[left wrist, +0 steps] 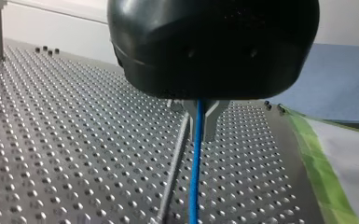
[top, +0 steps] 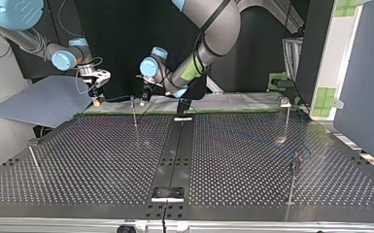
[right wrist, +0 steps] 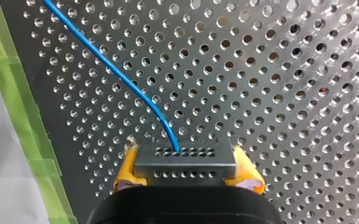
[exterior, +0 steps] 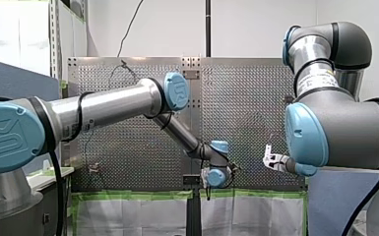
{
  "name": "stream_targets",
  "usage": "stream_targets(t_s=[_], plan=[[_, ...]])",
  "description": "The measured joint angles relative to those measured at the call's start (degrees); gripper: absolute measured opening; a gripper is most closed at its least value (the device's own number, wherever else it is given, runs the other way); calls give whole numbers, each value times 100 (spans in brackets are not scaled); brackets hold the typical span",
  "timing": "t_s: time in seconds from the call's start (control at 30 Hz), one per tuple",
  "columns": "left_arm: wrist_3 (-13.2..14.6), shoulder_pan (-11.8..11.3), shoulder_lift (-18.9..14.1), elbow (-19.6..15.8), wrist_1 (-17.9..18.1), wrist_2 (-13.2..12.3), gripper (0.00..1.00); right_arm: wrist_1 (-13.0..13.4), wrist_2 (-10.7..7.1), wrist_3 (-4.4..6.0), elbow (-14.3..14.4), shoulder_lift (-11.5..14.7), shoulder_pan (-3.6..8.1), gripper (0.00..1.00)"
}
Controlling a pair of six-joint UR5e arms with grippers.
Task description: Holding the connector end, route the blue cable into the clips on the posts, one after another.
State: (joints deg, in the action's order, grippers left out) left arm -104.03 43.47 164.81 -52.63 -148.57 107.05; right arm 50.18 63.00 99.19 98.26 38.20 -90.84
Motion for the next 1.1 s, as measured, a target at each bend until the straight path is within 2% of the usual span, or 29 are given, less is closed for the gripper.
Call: stream_targets(t_s=[0.37, 0.77, 0.97, 1.1], plan=[[-374, -110, 70, 0, -7, -149, 0, -5, 11, 14, -115, -1, -7, 0], [-527, -130, 64, 243, 71, -311, 0, -6, 1, 39, -230, -2, -8, 0], [-585, -160, 64, 319, 70, -254, 0, -13, 16, 51, -293, -2, -11, 0], [-590, -199, 69, 324, 63, -155, 0, -13, 143, 90, -340, -1, -22, 0]])
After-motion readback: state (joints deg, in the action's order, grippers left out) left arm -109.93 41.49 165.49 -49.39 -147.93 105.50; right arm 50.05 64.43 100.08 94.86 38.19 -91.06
